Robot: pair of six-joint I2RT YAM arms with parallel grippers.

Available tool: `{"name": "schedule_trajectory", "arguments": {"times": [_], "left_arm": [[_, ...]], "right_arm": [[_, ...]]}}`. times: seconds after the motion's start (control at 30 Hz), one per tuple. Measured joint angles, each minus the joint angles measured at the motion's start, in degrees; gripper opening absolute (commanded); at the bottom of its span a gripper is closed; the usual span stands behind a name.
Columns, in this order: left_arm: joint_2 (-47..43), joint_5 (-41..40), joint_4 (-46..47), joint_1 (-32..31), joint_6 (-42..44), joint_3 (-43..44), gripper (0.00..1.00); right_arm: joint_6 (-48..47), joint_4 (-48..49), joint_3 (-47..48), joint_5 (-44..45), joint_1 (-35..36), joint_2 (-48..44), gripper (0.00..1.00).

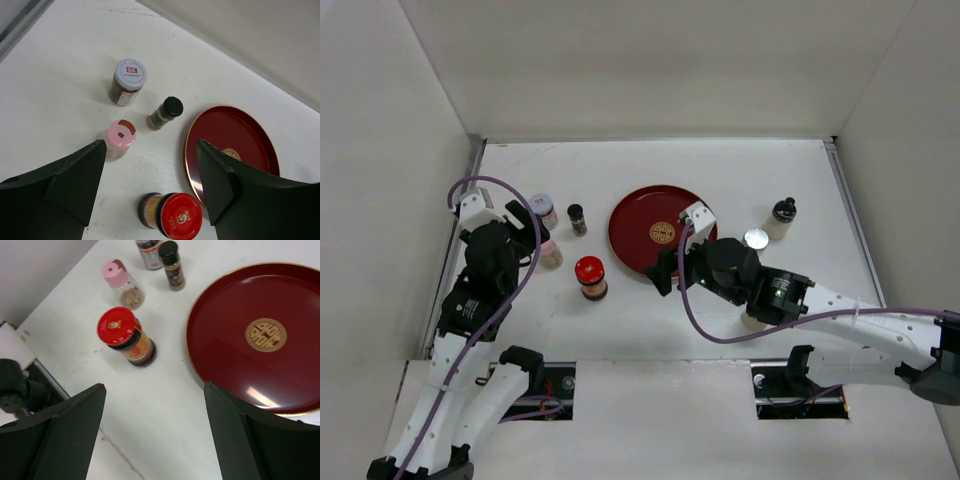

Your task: Organize the condiment bottles

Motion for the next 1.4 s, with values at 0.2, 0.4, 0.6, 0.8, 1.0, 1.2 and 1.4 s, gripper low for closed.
{"name": "schedule_trajectory", "arguments": {"times": [0.2,0.4,0.6,0.8,1.0,1.2,1.4], "left_arm": [[-1.0,0.4,0.1,5.1,0.1,0.0,0.71],[0.5,0.2,2.2,11.4,-1.2,-3.0,0.71],[-3.1,0.3,2.7,16.6,-4.9,-9.6,0.72],[-5.6,0.9,4.5,18.4,-7.2,-14.5,0.74],[-5.2,3.3,7.3,18.2,-8.9,-21.1,0.73],[-5.6,3.9,9.2,17.7,-9.6,-22.7,0.73],[-4.8,4.3,12.1,16.3,-10.1,-22.8,0.72]], "right_arm": [[-1.5,2.3,0.8,-0.9,2.2,3.7,0.16],[-3.4,3.2,5.9,-0.7,3.5,13.1,0.61],[-7.4,5.1,10.9,0.1,6.1,22.7,1.0],[-10.0,6.2,16.8,-0.3,6.3,32.6,1.0],[-12.1,7.1,23.8,-0.8,6.2,42.9,1.0],[-12.6,7.5,26.9,-0.9,5.2,48.3,1.0],[-12.6,7.6,27.5,-0.9,3.9,50.3,0.81]]}}
